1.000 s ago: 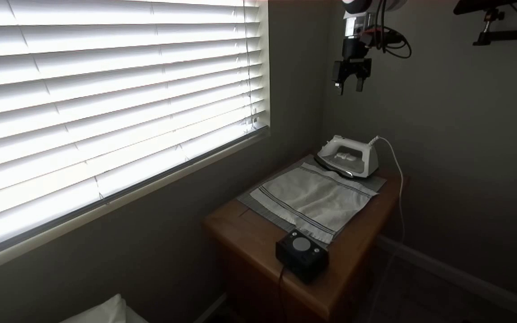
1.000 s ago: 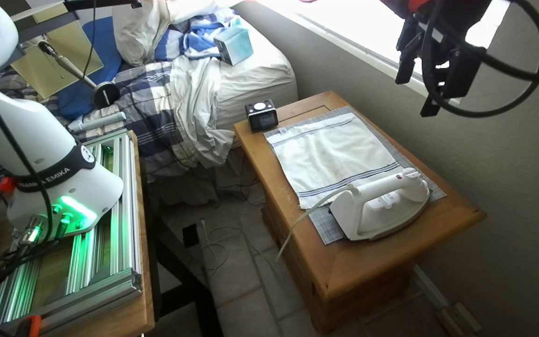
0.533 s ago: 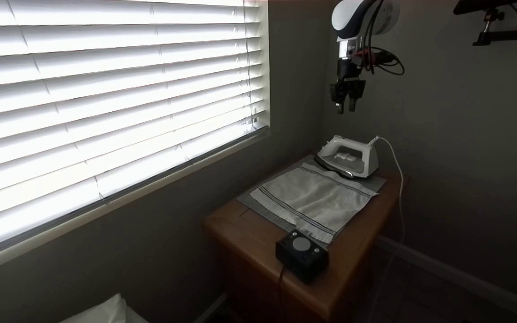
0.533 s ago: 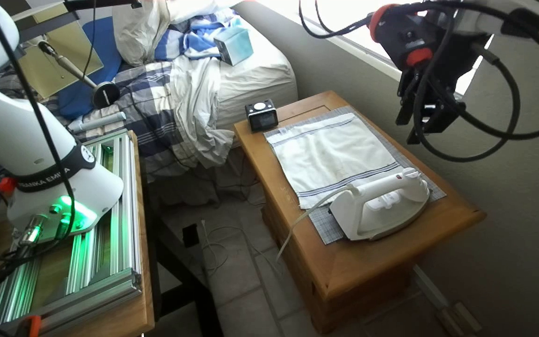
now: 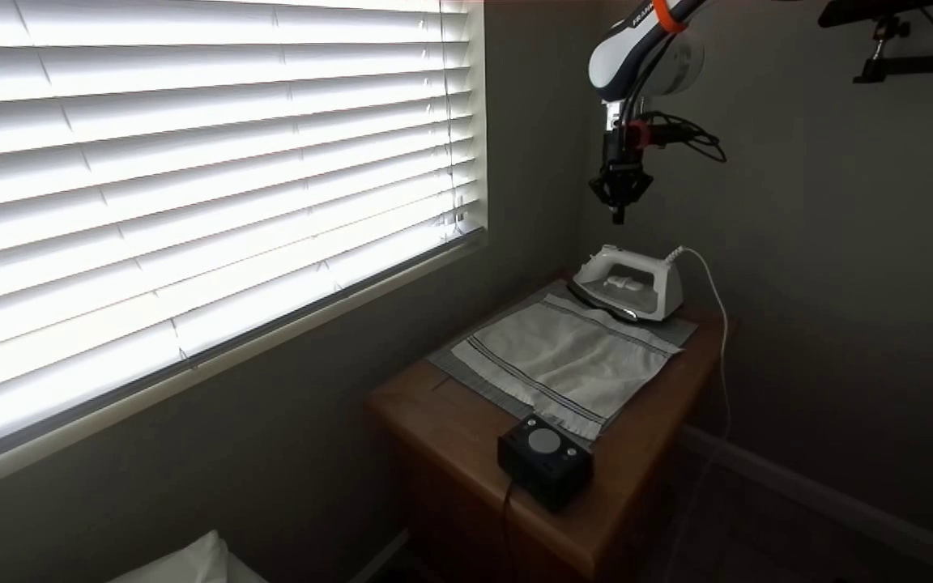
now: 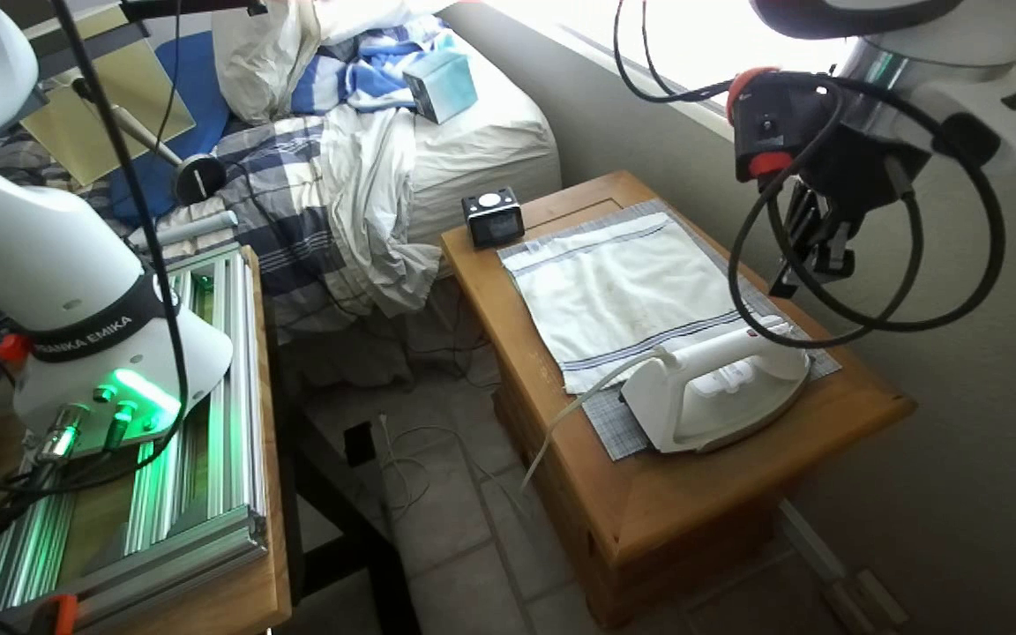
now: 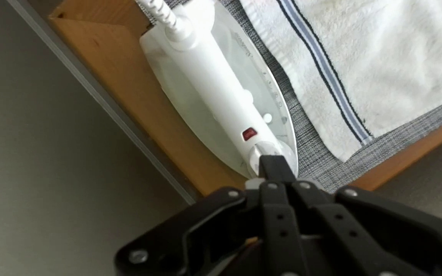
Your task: Press a button on the pressing iron
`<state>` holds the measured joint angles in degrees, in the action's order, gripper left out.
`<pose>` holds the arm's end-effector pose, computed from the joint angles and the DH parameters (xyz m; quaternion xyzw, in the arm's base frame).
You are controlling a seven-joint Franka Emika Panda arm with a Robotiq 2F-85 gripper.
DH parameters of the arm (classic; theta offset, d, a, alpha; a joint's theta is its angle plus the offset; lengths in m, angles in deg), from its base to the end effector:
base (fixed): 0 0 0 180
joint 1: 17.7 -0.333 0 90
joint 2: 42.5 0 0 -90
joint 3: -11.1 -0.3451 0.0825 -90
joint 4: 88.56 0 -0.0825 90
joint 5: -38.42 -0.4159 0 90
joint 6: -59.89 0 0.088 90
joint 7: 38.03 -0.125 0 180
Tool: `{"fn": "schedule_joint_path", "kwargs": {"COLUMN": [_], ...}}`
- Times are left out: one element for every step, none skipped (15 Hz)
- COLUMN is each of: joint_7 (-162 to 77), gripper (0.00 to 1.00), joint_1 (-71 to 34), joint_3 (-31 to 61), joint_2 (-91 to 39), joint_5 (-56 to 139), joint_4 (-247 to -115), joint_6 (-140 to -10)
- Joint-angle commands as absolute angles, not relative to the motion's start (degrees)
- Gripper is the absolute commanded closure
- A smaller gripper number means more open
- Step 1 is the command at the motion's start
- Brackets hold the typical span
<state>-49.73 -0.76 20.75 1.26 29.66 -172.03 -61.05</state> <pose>0.6876 -0.3105 0.2110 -0.9360 0.3486 0.0477 0.0106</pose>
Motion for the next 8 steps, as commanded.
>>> {"fn": "schedule_joint_path", "kwargs": {"joint_7": [-56.0,-57.4,-58.7,-59.9,-61.1,-62.3,-63.2,-64.2], "gripper": [1.0,1.0,1.0,1.0,1.0,1.0,1.0,1.0], "joint_1": [-0.1,0.0,0.1,0.1,0.1,0.0,0.0,-0.1], "joint_3": [21.1,21.2,21.2,21.3,21.4,21.6,21.6,21.8], "joint_2": [6.1,6.8,7.5,8.2,8.8,9.4,9.9,10.3], "joint_5": [26.6,26.1,25.8,25.5,25.2,25.1,25.0,25.0], "joint_4": [-166.0,-165.4,-164.7,-164.0,-163.4,-162.8,-162.4,-161.9], "joint_6": [-59.4,-59.8,-59.8,-59.9,-59.8,-59.8,-59.9,-60.1]}}
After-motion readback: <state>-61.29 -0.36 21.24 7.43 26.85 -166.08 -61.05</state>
